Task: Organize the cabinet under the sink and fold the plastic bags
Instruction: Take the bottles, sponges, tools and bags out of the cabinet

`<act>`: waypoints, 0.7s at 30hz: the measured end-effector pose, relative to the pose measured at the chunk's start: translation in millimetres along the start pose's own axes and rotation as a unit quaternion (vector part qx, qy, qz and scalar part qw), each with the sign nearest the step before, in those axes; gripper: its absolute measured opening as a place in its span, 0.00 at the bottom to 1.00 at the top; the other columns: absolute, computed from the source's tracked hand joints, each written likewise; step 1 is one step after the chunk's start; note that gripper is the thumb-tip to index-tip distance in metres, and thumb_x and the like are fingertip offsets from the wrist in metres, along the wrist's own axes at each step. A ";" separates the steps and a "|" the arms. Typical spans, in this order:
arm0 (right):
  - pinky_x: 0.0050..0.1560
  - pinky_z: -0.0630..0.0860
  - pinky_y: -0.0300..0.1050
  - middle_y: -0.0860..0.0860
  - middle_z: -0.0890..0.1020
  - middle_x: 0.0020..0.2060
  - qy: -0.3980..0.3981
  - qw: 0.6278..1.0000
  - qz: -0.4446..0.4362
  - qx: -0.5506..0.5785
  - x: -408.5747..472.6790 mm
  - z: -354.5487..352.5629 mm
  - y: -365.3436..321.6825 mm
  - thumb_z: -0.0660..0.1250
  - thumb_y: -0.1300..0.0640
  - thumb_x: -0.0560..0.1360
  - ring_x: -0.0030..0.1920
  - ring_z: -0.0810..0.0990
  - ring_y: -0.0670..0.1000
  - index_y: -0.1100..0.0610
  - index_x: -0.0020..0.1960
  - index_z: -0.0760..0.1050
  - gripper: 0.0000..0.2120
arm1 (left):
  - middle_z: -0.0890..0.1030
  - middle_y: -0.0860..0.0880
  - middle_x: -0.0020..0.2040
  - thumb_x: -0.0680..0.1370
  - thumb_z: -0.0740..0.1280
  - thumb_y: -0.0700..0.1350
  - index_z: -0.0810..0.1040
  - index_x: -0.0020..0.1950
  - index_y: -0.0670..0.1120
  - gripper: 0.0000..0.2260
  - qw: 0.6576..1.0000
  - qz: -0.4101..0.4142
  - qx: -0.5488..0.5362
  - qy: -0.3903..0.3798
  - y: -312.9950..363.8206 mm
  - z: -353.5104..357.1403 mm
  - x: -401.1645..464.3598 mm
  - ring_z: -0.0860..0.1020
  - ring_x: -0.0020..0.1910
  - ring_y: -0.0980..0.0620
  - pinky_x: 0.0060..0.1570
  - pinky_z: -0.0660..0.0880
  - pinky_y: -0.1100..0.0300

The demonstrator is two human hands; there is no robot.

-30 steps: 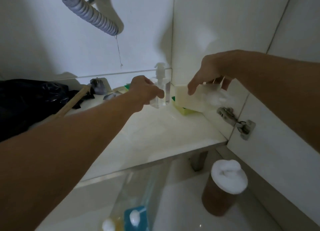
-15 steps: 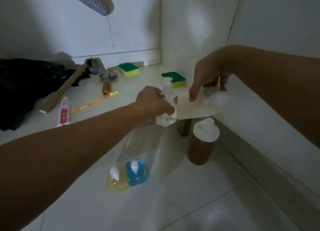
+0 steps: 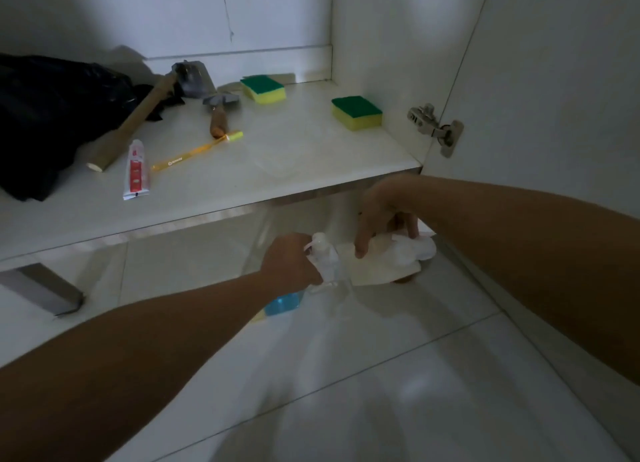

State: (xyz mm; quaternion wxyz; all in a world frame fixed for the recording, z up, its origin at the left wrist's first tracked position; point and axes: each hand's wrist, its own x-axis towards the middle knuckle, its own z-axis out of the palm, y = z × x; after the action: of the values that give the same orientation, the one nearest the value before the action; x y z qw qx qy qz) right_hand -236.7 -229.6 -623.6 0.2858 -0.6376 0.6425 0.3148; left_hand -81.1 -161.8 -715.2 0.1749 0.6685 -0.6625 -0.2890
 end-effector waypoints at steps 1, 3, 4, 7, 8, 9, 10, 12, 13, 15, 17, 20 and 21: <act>0.48 0.77 0.53 0.61 0.73 0.67 -0.002 1.000 0.002 -0.011 3.5 5.0 -2.5 0.75 0.46 0.71 0.64 0.75 0.63 0.61 0.71 0.69 0.35 | 0.80 0.49 0.42 0.63 0.79 0.40 0.82 0.47 0.43 0.15 1.000 0.003 0.005 -0.002 -3.7 5.7 0.5 0.77 0.41 0.49 0.41 0.68 0.63; 0.51 0.75 0.52 0.63 0.72 0.68 -0.014 0.999 0.009 -0.031 9.1 12.3 -6.7 0.73 0.45 0.73 0.62 0.76 0.63 0.61 0.73 0.67 0.35 | 0.82 0.47 0.43 0.62 0.79 0.41 0.82 0.46 0.43 0.15 1.000 0.010 0.018 -0.002 -10.1 16.7 0.9 0.78 0.41 0.49 0.39 0.67 0.63; 0.51 0.75 0.52 0.63 0.73 0.67 -0.017 0.999 0.009 -0.040 11.3 14.6 -8.9 0.73 0.44 0.73 0.58 0.78 0.63 0.61 0.72 0.68 0.35 | 0.82 0.47 0.44 0.62 0.79 0.41 0.82 0.47 0.42 0.16 1.000 0.010 0.024 -0.001 -12.5 21.4 0.9 0.78 0.42 0.49 0.40 0.67 0.63; 0.48 0.76 0.51 0.62 0.77 0.62 -0.012 0.998 -0.008 -0.064 19.4 16.5 -15.5 0.72 0.44 0.74 0.47 0.80 0.60 0.62 0.70 0.71 0.32 | 0.81 0.46 0.51 0.63 0.79 0.42 0.82 0.53 0.42 0.20 0.999 0.010 0.041 0.002 -18.6 31.5 3.0 0.79 0.52 0.47 0.46 0.68 0.62; 0.48 0.76 0.50 0.61 0.77 0.60 -0.007 0.997 -0.014 -0.072 21.8 16.0 -18.1 0.72 0.44 0.74 0.44 0.79 0.59 0.62 0.69 0.72 0.31 | 0.81 0.46 0.53 0.63 0.80 0.43 0.81 0.56 0.42 0.22 0.999 0.012 0.047 0.003 -19.9 33.7 4.1 0.78 0.55 0.47 0.48 0.68 0.61; 0.49 0.76 0.50 0.60 0.77 0.60 -0.005 0.996 -0.021 -0.082 24.2 14.9 -20.7 0.71 0.43 0.74 0.43 0.78 0.58 0.62 0.68 0.72 0.30 | 0.81 0.46 0.55 0.64 0.79 0.44 0.81 0.58 0.42 0.23 0.999 0.011 0.053 0.003 -20.7 35.6 5.6 0.78 0.57 0.47 0.51 0.69 0.61; 0.49 0.75 0.49 0.59 0.78 0.60 -0.003 0.995 -0.027 -0.094 26.5 13.9 -23.2 0.71 0.43 0.75 0.43 0.78 0.57 0.61 0.68 0.73 0.30 | 0.81 0.46 0.56 0.64 0.80 0.44 0.80 0.59 0.42 0.24 0.998 0.009 0.060 0.004 -21.6 37.1 7.0 0.77 0.58 0.47 0.52 0.69 0.61; 0.46 0.75 0.47 0.56 0.80 0.49 0.001 0.992 -0.031 -0.122 29.5 10.8 -28.5 0.70 0.41 0.74 0.39 0.78 0.54 0.60 0.67 0.74 0.30 | 0.81 0.47 0.57 0.65 0.80 0.45 0.80 0.59 0.43 0.24 0.997 0.012 0.072 0.006 -23.9 40.8 11.2 0.77 0.57 0.48 0.53 0.70 0.62; 0.42 0.74 0.46 0.54 0.79 0.43 0.002 0.990 -0.032 -0.138 31.0 9.3 -30.7 0.70 0.41 0.74 0.37 0.77 0.52 0.60 0.67 0.74 0.29 | 0.81 0.46 0.57 0.65 0.79 0.45 0.80 0.59 0.43 0.24 0.997 0.015 0.077 0.006 -24.8 43.1 12.8 0.78 0.57 0.48 0.54 0.71 0.61; 0.41 0.73 0.45 0.53 0.80 0.45 0.000 0.986 -0.039 -0.159 35.8 7.3 -34.2 0.69 0.41 0.75 0.35 0.76 0.51 0.59 0.67 0.74 0.29 | 0.81 0.46 0.57 0.66 0.79 0.45 0.80 0.60 0.43 0.24 0.996 0.022 0.087 0.005 -25.2 47.7 14.7 0.77 0.58 0.48 0.56 0.70 0.60; 0.47 0.72 0.46 0.55 0.80 0.57 -0.012 0.984 -0.037 -0.171 41.5 6.5 -36.5 0.67 0.42 0.77 0.39 0.76 0.52 0.59 0.69 0.73 0.28 | 0.80 0.47 0.59 0.67 0.79 0.45 0.79 0.62 0.44 0.25 0.996 0.021 0.083 0.007 -27.9 53.1 17.6 0.76 0.59 0.49 0.58 0.68 0.62; 0.50 0.71 0.45 0.54 0.79 0.58 -0.023 0.983 -0.035 -0.182 51.8 5.5 -37.7 0.65 0.41 0.78 0.43 0.76 0.52 0.59 0.69 0.72 0.28 | 0.82 0.47 0.53 0.66 0.79 0.44 0.81 0.55 0.45 0.19 0.996 0.024 0.084 0.006 -29.4 57.1 21.9 0.78 0.53 0.49 0.51 0.68 0.63; 0.49 0.71 0.46 0.53 0.80 0.54 -0.026 0.982 -0.032 -0.186 53.5 5.1 -38.5 0.66 0.41 0.77 0.40 0.76 0.52 0.59 0.69 0.73 0.28 | 0.83 0.47 0.49 0.66 0.79 0.44 0.81 0.50 0.45 0.16 0.996 0.025 0.084 0.004 -30.0 58.0 23.5 0.79 0.50 0.49 0.49 0.69 0.63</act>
State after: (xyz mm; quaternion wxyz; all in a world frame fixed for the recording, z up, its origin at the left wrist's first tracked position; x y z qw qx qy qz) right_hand -199.6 -259.4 -669.6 0.1888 -0.6911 0.5447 0.4360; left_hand -94.5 -174.5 -782.2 0.1272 0.6653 -0.7003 -0.2253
